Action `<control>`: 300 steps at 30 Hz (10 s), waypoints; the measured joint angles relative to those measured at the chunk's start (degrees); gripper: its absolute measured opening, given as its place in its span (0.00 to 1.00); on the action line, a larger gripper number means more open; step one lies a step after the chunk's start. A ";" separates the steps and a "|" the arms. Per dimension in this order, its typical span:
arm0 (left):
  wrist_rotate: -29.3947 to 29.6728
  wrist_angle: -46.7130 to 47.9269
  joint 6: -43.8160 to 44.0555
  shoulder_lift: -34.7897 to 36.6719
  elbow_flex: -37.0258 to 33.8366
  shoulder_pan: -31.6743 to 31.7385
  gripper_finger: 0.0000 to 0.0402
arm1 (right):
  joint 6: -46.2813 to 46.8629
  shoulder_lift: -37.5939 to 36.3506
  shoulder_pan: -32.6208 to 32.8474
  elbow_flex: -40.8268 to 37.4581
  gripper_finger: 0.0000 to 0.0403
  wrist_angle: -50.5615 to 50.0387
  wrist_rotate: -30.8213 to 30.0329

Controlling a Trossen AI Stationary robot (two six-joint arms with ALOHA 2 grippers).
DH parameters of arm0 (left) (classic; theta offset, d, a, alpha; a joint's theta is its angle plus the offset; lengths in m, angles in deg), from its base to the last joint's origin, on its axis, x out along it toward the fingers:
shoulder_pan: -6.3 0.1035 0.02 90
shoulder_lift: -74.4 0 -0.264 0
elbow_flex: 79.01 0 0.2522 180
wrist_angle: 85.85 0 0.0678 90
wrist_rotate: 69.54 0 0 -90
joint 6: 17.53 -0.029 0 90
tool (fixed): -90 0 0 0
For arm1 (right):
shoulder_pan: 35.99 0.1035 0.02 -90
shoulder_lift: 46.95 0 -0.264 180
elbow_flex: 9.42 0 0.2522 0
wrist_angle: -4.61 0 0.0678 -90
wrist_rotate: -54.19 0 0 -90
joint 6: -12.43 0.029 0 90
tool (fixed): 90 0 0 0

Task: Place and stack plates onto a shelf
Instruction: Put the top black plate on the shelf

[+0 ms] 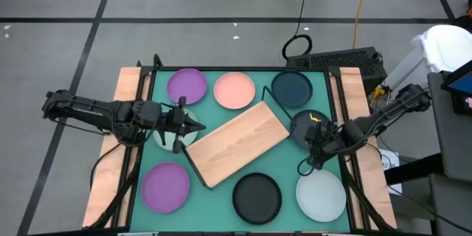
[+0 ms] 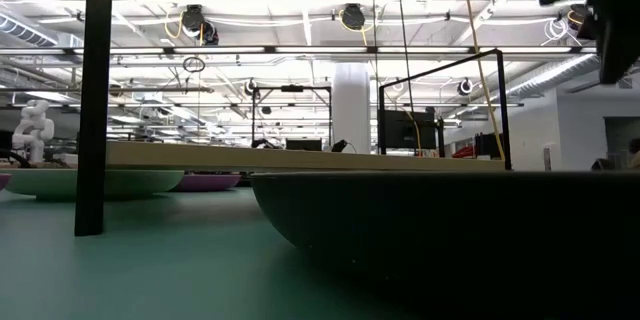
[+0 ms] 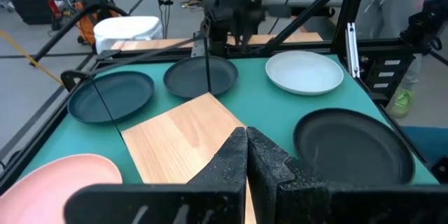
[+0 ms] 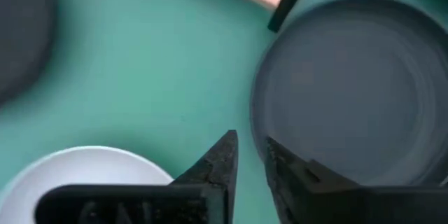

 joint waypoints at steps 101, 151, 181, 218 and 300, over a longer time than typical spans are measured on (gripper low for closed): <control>-0.04 -0.74 -0.73 -0.04 0.00 -0.02 0.01 | -12.25 8.77 -2.58 18.57 0.00 -21.93 -23.34; -0.02 0.93 2.78 -0.04 -0.02 -0.02 0.01 | -63.31 27.95 -7.65 44.07 0.00 8.04 -18.26; -0.01 0.54 2.75 -0.04 -0.02 -0.01 0.01 | -58.36 27.98 -7.64 26.08 0.00 14.76 -9.36; 1.52 0.49 3.19 -0.04 -0.02 -0.02 0.01 | -57.46 27.96 -7.92 15.89 0.00 20.15 -7.76; 1.49 -0.80 2.14 -0.04 -0.02 0.00 0.01 | -57.81 27.98 -10.03 7.65 0.02 28.45 -6.44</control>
